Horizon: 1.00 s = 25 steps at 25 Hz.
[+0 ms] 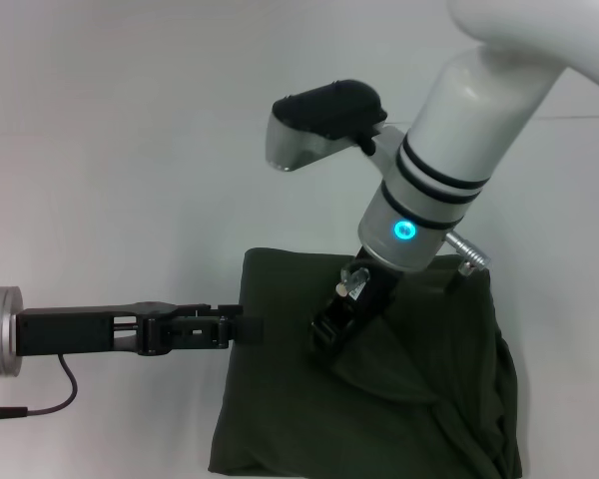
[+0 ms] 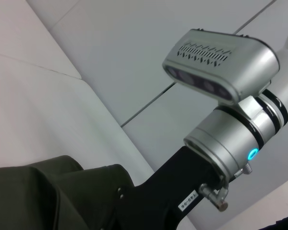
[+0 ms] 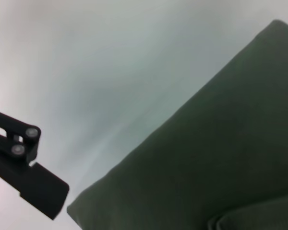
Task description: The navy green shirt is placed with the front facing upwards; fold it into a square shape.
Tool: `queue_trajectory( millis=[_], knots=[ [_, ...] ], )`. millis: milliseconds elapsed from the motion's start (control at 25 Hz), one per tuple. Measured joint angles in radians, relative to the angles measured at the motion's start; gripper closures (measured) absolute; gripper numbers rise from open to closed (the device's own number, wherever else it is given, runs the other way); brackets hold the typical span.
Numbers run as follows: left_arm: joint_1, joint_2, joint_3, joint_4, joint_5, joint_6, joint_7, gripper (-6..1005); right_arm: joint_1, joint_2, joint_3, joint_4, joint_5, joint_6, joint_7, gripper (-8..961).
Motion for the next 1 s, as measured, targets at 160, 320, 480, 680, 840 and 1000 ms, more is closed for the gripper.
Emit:
queue_trajectory(
  millis=[160,320,480,680,840,1000],
  knots=[
    [0.002,0.000,0.000,0.000,-0.002,0.001,0.000,69,-0.078,-0.008,0.042,-0.115,0.000,-0.028,0.008,924],
    [0.003,0.000,0.000,0.000,-0.003,0.003,-0.002,70,-0.170,-0.014,0.146,-0.224,-0.004,-0.091,0.005,933],
    [0.003,0.000,0.000,0.000,-0.003,0.005,-0.003,70,-0.282,-0.015,0.231,-0.343,-0.002,-0.152,0.001,933],
    [0.003,0.002,-0.005,0.000,-0.003,0.007,-0.005,70,-0.400,-0.015,0.323,-0.419,0.000,-0.193,-0.026,933],
    [0.004,0.001,-0.005,0.000,-0.003,0.008,-0.007,69,-0.465,-0.025,0.434,-0.431,0.000,-0.195,-0.069,933],
    [0.006,-0.003,-0.002,0.000,-0.004,0.008,-0.009,69,-0.511,-0.036,0.537,-0.424,-0.001,-0.191,-0.118,933]
  ],
)
